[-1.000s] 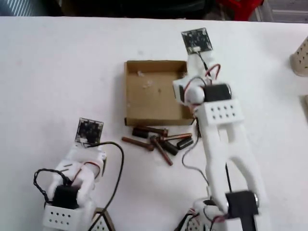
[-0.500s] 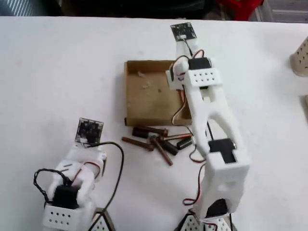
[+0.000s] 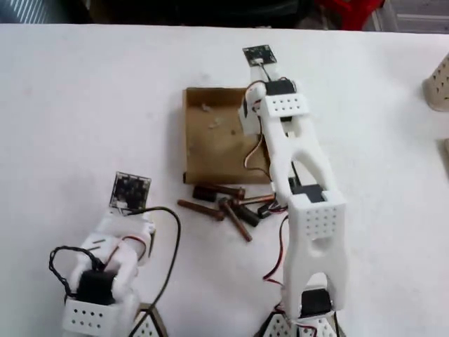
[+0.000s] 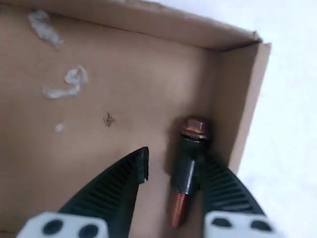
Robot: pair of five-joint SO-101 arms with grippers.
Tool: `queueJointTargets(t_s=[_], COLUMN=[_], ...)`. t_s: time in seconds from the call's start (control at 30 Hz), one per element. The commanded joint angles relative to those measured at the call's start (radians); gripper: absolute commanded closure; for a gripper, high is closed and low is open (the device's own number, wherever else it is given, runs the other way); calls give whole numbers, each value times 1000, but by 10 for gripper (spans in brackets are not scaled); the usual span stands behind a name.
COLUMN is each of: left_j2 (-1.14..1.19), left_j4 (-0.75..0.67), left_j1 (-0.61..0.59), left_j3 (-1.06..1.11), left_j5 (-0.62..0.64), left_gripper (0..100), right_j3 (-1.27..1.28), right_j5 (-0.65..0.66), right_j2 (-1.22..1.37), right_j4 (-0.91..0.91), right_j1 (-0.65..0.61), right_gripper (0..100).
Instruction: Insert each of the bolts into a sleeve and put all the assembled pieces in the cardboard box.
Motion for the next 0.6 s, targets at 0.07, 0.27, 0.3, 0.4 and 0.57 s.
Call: queueJointTargets(t_s=[0.07,0.27,0.3,0.4,0.57], left_j2=[-12,-12,-12,-12,-12], left_j4=[0,0,0,-2,-2], left_j1=[-12,-12,-12,-12,-12], left_j3=[-2,-2,-2,-2,-2], left_j5=[-9,-9,-9,-9,-9], left_gripper=[976,976,976,975,974], right_j3=[-207,-442,-463,-470,-460], right_j5=[23,23,23,23,23], right_j2=[-18,-16,-16,-18,-38], right_j4=[177,444,466,472,472], right_j1=[12,22,25,38,59], right_gripper=[865,902,906,927,946])
